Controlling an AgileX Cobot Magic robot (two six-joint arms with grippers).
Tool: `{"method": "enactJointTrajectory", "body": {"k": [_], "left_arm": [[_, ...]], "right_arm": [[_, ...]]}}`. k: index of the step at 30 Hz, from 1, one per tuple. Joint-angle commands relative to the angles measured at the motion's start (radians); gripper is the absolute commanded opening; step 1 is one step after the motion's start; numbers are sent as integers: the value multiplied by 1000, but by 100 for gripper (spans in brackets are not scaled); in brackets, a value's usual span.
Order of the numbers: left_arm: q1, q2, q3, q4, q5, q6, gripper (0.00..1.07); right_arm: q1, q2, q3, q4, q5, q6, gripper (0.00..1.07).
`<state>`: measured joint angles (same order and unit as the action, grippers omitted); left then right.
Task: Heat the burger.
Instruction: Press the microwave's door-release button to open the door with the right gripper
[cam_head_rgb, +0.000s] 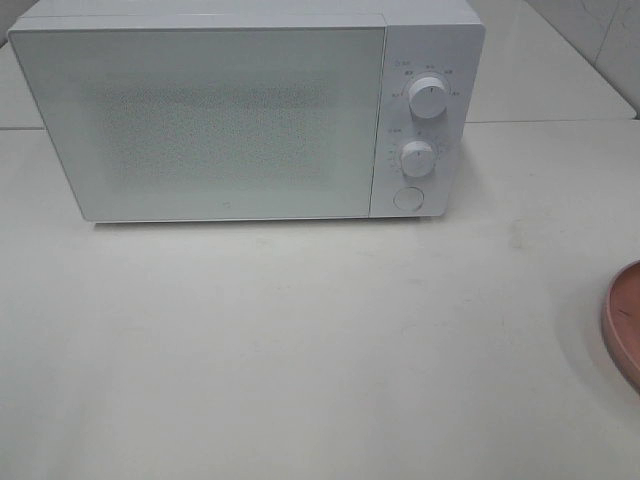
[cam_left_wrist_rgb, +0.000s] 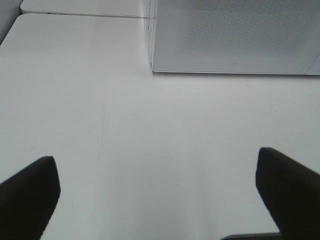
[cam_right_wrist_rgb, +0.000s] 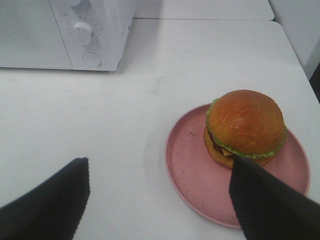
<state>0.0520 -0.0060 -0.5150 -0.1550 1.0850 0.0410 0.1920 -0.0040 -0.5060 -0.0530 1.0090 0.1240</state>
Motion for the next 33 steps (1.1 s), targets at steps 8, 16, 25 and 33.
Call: {"method": "enactJointTrajectory", "body": {"k": [8,16,25,33], "left_arm": [[-1,-22,1,-3,-14,-2,100],[-1,-22,1,-3,-14,-2,100],[-1,-22,1,-3,-14,-2,100],[-1,-22,1,-3,-14,-2,100]], "right_arm": [[-2,-32,4,-5,-14,0,75],[-2,-29,0,-5,-18,1,75],[-2,107,-40,-5,-69,7,75],[-2,233,-39,-5,-154,7,75]]}}
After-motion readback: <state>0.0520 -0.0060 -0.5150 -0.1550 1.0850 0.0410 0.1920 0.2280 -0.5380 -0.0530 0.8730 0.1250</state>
